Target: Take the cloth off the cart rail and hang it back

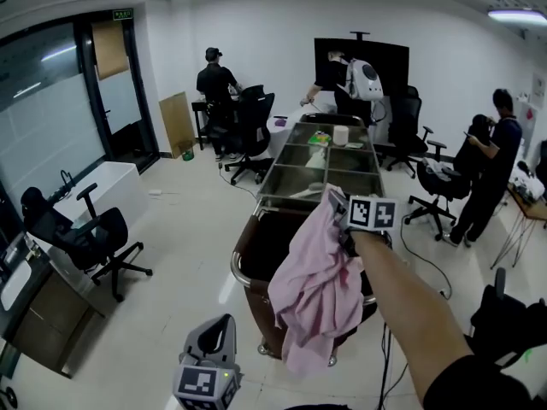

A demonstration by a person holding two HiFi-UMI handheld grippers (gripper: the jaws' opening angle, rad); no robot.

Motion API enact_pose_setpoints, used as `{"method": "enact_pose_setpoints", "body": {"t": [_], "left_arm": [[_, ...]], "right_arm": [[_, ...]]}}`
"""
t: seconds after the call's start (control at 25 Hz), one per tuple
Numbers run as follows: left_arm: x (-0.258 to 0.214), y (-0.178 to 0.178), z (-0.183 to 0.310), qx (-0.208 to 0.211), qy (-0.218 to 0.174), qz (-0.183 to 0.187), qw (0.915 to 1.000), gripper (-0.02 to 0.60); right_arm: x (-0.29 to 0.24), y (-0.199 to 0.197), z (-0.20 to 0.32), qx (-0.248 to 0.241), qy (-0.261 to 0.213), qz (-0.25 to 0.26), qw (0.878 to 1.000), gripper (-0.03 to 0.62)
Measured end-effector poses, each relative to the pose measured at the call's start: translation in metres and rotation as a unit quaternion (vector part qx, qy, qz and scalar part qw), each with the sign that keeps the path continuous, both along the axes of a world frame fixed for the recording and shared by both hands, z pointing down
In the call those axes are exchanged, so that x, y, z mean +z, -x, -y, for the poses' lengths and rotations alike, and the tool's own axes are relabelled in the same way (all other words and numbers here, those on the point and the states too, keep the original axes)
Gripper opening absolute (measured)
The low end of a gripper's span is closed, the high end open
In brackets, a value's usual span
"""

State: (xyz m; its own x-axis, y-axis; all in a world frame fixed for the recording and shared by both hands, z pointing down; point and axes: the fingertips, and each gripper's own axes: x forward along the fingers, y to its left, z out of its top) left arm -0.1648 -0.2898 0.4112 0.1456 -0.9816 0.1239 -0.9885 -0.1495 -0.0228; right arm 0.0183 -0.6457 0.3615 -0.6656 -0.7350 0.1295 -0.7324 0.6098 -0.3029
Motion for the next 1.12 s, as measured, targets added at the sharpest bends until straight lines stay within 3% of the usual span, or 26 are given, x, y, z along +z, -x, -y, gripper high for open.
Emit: {"method": "enact_pose_setpoints", "body": {"t": [0.12,0.32,0.56,0.76,1.08,1.12], "left_arm": [[0.004,-0.006,0.008,-0.001,0.010,0.000,0.9999,0.000],[0.011,-0.017,0.019,0.007,0.025,-0.005,0.9996,0.000],[0.016,-0.025,0.019,0.025,0.034,-0.006,0.9991,0.000],[0.009,-0.031,0.011,0.045,0.028,-0.009,0.9986,0.000],[0.003,-0.043,-0.029,0.099,0.010,-0.014,0.9950,0.000],[0.002,-0.043,-0.036,0.106,0.008,-0.017,0.9942,0.000]], "right_arm": [[0.064,0.007,0.002,-0.038,0.066,-0.084,0.994,0.109],[0.130,0.011,-0.023,-0.117,0.175,-0.131,0.969,0.343],[0.140,-0.020,-0.047,-0.106,0.231,-0.113,0.960,0.356],[0.111,-0.043,-0.073,-0.087,0.226,-0.075,0.967,0.356],[0.039,-0.055,-0.162,-0.075,0.123,-0.061,0.988,0.354],[0.028,-0.052,-0.181,-0.084,0.105,-0.053,0.989,0.320]]}}
